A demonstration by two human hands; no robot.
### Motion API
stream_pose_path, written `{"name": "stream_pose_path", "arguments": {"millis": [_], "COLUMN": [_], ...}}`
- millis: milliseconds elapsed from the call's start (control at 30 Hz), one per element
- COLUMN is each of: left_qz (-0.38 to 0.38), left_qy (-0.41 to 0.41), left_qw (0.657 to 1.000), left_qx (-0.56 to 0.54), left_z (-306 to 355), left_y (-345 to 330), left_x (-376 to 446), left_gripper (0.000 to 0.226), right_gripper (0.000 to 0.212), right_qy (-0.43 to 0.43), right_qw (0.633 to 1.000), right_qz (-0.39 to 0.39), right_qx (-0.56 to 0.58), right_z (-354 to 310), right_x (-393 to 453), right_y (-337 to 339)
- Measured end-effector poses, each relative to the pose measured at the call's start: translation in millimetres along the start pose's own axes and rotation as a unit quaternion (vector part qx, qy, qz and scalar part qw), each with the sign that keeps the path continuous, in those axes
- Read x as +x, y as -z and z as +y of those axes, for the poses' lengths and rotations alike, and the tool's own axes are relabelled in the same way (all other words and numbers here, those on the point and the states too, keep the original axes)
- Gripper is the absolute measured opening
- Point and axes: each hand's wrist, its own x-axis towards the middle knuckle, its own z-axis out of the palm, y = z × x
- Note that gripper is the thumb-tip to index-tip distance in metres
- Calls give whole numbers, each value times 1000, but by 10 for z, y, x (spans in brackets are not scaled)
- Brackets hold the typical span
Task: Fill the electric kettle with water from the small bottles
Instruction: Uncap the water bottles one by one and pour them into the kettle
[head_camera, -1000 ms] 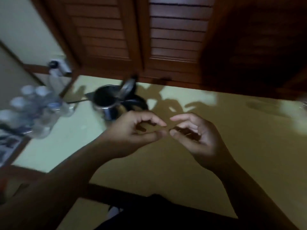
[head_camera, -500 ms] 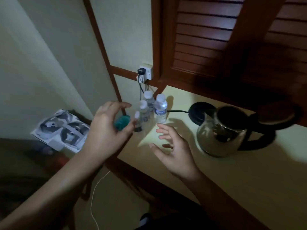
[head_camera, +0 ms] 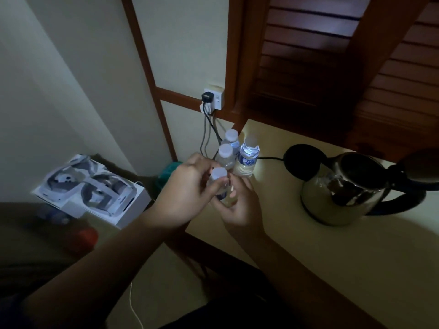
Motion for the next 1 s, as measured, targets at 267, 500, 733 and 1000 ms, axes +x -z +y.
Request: {"name": "stream_pose_path", "arguments": {"millis": [267,500,733,1000], "left_qz": [-215,-130,-136,-320], "left_qy": [-254,-520,-373,-327], "left_qw": [942,829,911,889], "left_qx": [44,162,111,-29], "left_z": [420,1087,1416,1485], "left_y": [-15,-487,-858,-658], "left_x": [206,466,301,428], "left_gripper": [31,40,39,30], "right_gripper": [51,46,43,55], "right_qy": [-34,-78,-84,-126], "right_qw": [997,994,996,990], "right_qz": [-57,-55,38,-31], "right_qx": [26,50,18,52], "right_z": [86,102,192,324], "right_x": [-525,-841,-1056,-1176], "right_y": [780,1601,1903,2102]}}
